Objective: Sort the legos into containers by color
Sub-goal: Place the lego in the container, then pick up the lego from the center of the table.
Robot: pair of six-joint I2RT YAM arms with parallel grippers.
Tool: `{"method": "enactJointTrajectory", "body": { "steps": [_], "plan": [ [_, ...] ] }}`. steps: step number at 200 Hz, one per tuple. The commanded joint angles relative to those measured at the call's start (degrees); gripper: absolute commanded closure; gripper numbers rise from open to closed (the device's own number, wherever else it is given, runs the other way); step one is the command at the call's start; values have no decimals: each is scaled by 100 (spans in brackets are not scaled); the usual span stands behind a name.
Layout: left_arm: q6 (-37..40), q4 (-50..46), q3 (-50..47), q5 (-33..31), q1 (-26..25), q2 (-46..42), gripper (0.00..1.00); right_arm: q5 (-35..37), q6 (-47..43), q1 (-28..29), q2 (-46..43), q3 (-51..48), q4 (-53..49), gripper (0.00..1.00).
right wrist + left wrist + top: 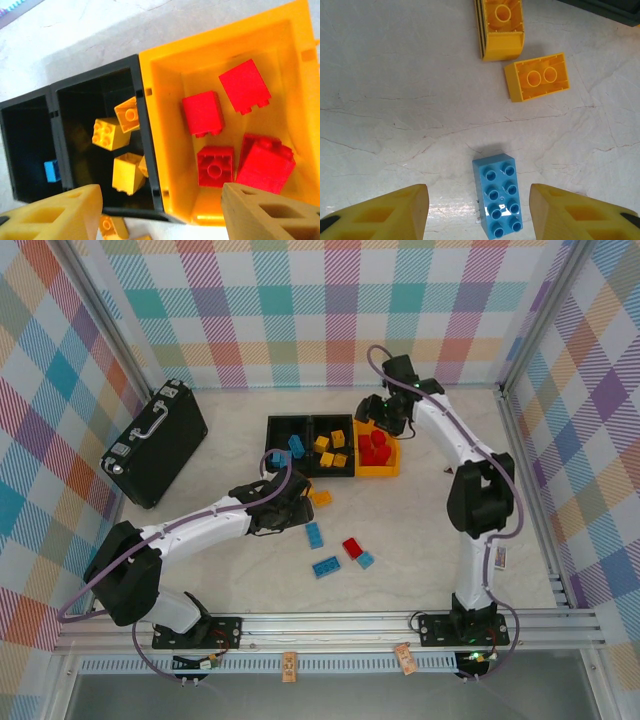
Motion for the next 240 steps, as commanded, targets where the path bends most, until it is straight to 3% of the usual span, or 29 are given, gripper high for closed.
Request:
{"method": "enactJointTrajectory", "body": {
  "steps": [1, 61, 114, 157, 191, 240],
  "plan": [
    [-25, -23, -16, -31, -65, -14, 45, -209, -85, -9, -590, -548, 163, 36],
    [101, -108, 15, 196, -79, 146, 44, -415, -388, 110, -2106, -2529, 447, 35],
    [189, -466, 594, 198, -481, 955, 32, -743, -556, 158, -3268, -4181, 823, 30],
    [133, -834, 1144, 82, -653, 1687, 30, -899, -424, 167, -3836, -5042, 834, 30],
    [-57, -1316, 1438, -117, -679, 2161, 34, -1001, -344, 237, -4150, -5368, 887, 30],
    [-146, -1329, 1523, -168, -727, 2444, 54, -1048, -207, 263, -4221, -5588, 1048, 30]
  ]
}}
